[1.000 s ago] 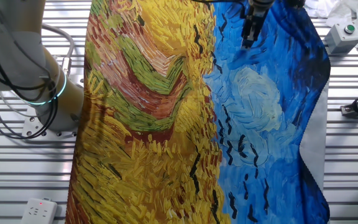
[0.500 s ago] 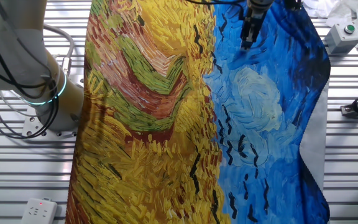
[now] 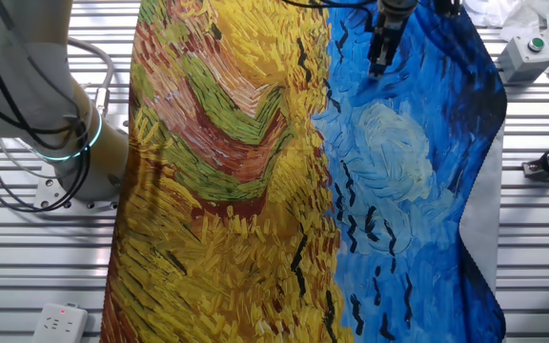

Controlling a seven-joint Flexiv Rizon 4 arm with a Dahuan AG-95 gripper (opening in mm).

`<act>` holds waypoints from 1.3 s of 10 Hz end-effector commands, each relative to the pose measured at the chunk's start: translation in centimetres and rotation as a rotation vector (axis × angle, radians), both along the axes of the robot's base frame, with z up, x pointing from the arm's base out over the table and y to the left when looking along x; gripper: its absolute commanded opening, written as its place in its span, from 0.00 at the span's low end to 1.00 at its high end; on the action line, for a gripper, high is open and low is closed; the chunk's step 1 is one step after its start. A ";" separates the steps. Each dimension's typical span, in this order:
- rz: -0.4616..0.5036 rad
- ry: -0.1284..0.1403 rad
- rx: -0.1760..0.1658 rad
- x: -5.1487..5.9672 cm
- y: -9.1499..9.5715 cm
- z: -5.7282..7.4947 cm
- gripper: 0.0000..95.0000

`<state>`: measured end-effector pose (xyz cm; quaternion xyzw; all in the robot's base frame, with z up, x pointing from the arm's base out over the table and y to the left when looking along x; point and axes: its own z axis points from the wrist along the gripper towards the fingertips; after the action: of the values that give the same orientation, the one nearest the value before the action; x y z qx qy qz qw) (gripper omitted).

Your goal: Pick up the small block on the left and move it to the right

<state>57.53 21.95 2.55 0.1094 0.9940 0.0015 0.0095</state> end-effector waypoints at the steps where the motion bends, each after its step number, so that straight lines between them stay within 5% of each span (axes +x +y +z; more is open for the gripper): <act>1: 0.005 0.001 -0.001 0.0 0.0 0.0 0.20; 6: 0.007 -0.009 -0.005 -0.1 0.1 -0.5 0.20; 8: 0.012 -0.011 -0.005 -0.1 0.1 -0.6 0.60; 9: 0.013 -0.012 -0.005 -0.1 0.1 -0.6 0.60; 10: 0.013 -0.016 -0.005 -0.1 0.1 -0.6 0.80; 12: 0.015 -0.023 -0.005 -0.1 0.1 -0.5 0.80; 13: 0.027 -0.049 -0.009 0.0 -0.1 0.0 0.80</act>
<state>57.71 22.06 2.48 0.0968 0.9949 0.0019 0.0300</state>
